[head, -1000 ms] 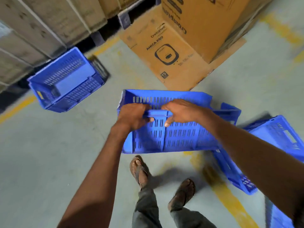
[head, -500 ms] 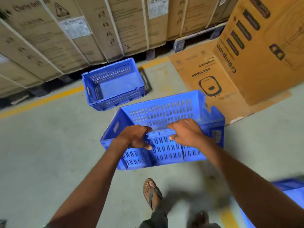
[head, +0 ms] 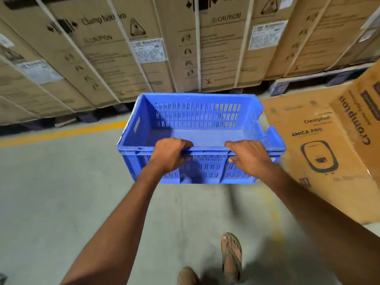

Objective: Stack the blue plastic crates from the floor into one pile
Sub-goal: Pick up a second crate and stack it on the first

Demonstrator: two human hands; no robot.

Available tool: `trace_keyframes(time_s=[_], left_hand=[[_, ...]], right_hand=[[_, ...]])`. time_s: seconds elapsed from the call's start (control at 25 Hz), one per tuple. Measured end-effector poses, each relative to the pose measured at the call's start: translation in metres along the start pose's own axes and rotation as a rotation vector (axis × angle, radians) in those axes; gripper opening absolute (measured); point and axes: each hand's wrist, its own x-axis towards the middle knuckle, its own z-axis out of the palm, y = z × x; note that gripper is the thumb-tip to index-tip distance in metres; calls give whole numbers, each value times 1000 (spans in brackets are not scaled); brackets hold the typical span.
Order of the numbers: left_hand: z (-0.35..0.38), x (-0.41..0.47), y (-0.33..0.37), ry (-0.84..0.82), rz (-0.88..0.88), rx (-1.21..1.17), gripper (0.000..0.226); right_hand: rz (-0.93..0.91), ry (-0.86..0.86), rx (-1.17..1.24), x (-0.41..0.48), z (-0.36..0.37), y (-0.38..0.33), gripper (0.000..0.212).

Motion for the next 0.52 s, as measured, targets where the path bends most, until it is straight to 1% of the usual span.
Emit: trace_keyframes(time_s=[0.04,0.16,0.32,0.44,0.52], left_hand=[[13,12,-15,32,-26,5,20],[69,37,-61,157,-98,36,23],[136,71,-123,312,-149,97,24],[169,97,-165,395,-120,143,24],[194,113,-192,457,-79,168,24]], right_hand=[[-23,39,-4,25,12,2,34],[-99,173,-120,99,46,1,43],[-195,342,-157,178,99,-6,39],[-177,442,-176,225,139,-8,39],[-159,493,-184,251,170,-9,44]])
